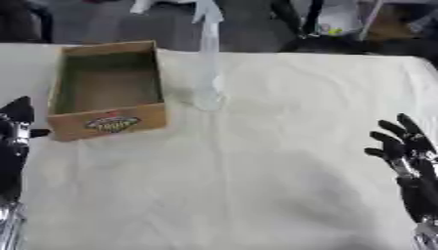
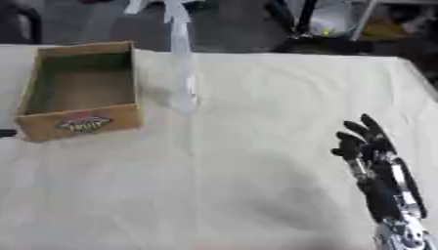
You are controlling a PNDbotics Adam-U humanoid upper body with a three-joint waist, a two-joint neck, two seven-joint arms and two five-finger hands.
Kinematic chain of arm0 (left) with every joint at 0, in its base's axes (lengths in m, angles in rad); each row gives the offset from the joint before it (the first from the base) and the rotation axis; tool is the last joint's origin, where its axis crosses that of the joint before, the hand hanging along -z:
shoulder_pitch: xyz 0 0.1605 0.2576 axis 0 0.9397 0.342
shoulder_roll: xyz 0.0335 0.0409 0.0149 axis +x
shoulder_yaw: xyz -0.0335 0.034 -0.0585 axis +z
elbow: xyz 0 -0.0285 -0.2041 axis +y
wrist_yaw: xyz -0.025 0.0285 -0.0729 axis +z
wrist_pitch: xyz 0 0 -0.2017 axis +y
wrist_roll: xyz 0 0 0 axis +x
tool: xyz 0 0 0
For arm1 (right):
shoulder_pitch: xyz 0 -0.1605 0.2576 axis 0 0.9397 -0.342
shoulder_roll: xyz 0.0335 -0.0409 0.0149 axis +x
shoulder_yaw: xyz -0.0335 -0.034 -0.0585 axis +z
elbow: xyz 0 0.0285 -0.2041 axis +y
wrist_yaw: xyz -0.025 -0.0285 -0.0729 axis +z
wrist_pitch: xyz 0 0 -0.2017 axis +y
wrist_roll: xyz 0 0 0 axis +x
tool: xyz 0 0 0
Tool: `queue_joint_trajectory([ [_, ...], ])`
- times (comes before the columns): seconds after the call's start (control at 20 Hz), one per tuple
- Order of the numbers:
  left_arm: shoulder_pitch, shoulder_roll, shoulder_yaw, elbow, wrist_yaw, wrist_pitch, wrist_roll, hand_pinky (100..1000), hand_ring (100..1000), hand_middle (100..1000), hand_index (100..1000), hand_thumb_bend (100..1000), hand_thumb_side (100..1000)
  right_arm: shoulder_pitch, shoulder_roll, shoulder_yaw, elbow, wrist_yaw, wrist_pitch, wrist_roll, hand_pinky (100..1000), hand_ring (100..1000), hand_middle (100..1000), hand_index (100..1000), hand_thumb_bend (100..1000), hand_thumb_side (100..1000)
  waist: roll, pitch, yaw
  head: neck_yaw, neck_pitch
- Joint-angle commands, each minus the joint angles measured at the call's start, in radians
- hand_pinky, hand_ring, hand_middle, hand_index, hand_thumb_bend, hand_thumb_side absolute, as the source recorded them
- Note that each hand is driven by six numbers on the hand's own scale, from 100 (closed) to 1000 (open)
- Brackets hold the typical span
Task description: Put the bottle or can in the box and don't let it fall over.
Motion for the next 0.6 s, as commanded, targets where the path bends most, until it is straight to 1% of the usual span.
queue_joint_trajectory([
  [0.05, -0.007, 0.010, 0.006, -0.019, 0.002, 0.001, -0.003, 639, 955, 851, 837, 347, 756, -0.005, -0.014, -0.009, -0.008, -0.002, -0.002, 0.002, 707, 848, 857, 1000, 418, 493, 0.001, -0.016, 0.002, 0.000, -0.008],
  [0.2, -0.005, 0.011, 0.006, -0.019, 0.002, 0.001, -0.003, 639, 955, 851, 836, 345, 756, -0.016, -0.019, -0.009, -0.005, 0.002, -0.002, 0.004, 708, 849, 858, 1000, 420, 494, 0.000, -0.017, 0.004, 0.001, -0.005],
  [0.35, -0.004, 0.011, 0.005, -0.020, 0.003, 0.001, -0.004, 639, 955, 851, 836, 344, 756, -0.047, -0.034, -0.005, 0.001, 0.008, -0.003, 0.007, 709, 851, 861, 1000, 421, 498, -0.001, -0.019, 0.006, 0.001, -0.002],
  [0.5, -0.003, 0.012, 0.003, -0.020, 0.003, 0.001, -0.006, 638, 955, 851, 836, 344, 756, -0.104, -0.064, 0.008, 0.022, 0.016, -0.003, 0.020, 711, 857, 867, 1000, 425, 499, -0.002, -0.022, 0.009, 0.000, 0.001],
  [0.6, -0.001, 0.011, 0.002, -0.020, 0.003, 0.001, -0.008, 638, 955, 851, 836, 344, 756, -0.161, -0.092, 0.025, 0.050, 0.019, -0.002, 0.035, 712, 861, 871, 1000, 429, 497, -0.002, -0.024, 0.011, -0.002, 0.003],
])
